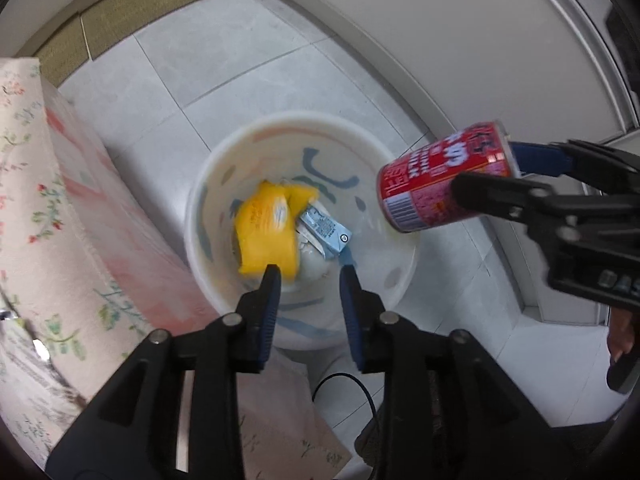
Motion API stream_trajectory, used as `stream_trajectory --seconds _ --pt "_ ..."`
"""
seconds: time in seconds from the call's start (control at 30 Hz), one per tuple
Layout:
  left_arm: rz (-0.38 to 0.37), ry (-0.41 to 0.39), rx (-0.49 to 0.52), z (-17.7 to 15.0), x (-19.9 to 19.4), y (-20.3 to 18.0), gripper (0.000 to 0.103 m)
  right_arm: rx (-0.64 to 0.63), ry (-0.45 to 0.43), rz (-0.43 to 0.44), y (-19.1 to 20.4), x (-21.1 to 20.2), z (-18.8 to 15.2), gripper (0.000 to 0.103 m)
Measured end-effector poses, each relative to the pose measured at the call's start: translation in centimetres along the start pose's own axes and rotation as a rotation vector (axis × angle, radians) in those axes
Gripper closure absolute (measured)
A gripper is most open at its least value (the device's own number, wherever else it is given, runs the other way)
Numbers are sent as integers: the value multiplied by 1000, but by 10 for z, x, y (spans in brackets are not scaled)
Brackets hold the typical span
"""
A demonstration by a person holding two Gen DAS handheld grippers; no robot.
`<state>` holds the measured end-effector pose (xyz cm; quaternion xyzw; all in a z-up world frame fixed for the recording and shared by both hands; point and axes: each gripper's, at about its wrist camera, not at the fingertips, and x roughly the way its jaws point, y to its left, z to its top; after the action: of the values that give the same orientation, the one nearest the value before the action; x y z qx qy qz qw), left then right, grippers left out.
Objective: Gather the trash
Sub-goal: 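Carry wrapper and red can over the white bucket and release both, then move both tools back over the table toward the remaining trash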
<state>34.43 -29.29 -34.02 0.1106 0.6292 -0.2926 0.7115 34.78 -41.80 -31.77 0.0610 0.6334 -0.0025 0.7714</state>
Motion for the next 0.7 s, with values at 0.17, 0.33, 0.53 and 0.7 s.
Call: stream_trajectory --seconds 0.17,0.33,0.53,0.7 --pt "6 -47 24 -7 -29 5 68 -15 7 -6 3 2 1 45" --pt "17 -100 47 -18 -61 13 64 -31 23 -12 9 10 5 45" --pt "37 -159 76 -41 -102 29 59 -73 60 -42 23 27 9 45" --pt "64 -186 79 -59 -125 45 46 -141 90 -98 36 41 10 45"
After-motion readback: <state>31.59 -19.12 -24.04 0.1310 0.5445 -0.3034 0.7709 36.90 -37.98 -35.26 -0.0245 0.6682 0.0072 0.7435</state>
